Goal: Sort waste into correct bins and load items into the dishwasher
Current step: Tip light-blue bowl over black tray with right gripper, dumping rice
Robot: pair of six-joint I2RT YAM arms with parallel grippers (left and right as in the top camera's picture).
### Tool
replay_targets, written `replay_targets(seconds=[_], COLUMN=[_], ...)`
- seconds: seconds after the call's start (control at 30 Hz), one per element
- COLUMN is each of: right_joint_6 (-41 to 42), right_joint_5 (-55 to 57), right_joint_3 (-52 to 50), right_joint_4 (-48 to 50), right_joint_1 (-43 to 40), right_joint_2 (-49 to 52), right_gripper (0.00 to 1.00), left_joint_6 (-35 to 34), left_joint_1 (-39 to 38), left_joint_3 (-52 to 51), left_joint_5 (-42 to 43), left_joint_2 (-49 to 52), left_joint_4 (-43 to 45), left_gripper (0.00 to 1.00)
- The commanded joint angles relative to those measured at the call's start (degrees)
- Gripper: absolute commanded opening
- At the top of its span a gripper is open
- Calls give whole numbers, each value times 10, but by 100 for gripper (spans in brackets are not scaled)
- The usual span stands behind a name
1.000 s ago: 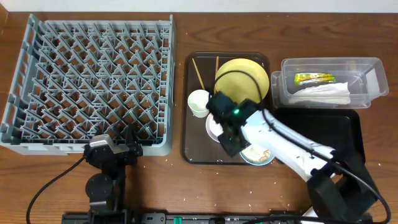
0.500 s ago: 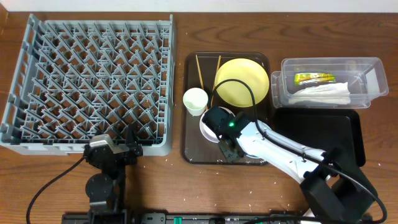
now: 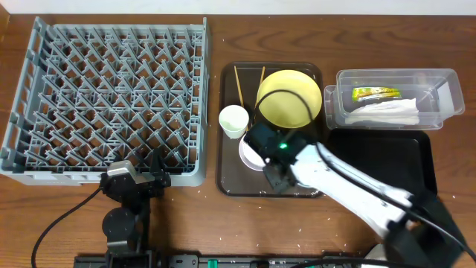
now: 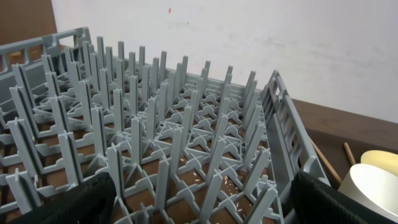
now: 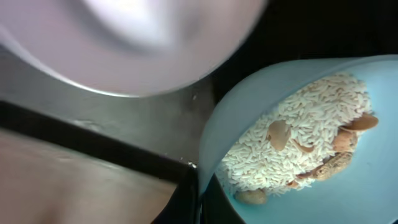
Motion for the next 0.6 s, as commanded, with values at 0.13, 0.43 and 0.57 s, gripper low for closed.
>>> replay_targets(seconds=[0.13,0.43,0.57], right_joint_6=[17,-68,-119], right_joint_5=[-29,-233,-365], right_joint_3=[25,-47,-92], right_joint_4=[-7,32,69], right_joint_1=[-101,-345,-448], right_joint_2=[-155,-245,-253], right_gripper=[1,1,1], left_joint_6=[8,8,8], left_joint_1=[3,2,2], left_joint_3=[-17,-17,-17], left_joint_5=[-5,-5,-5], left_joint_2=[-3,-3,-3], left_joint_4=[-10,-10,-10], left_gripper=[91,90,90])
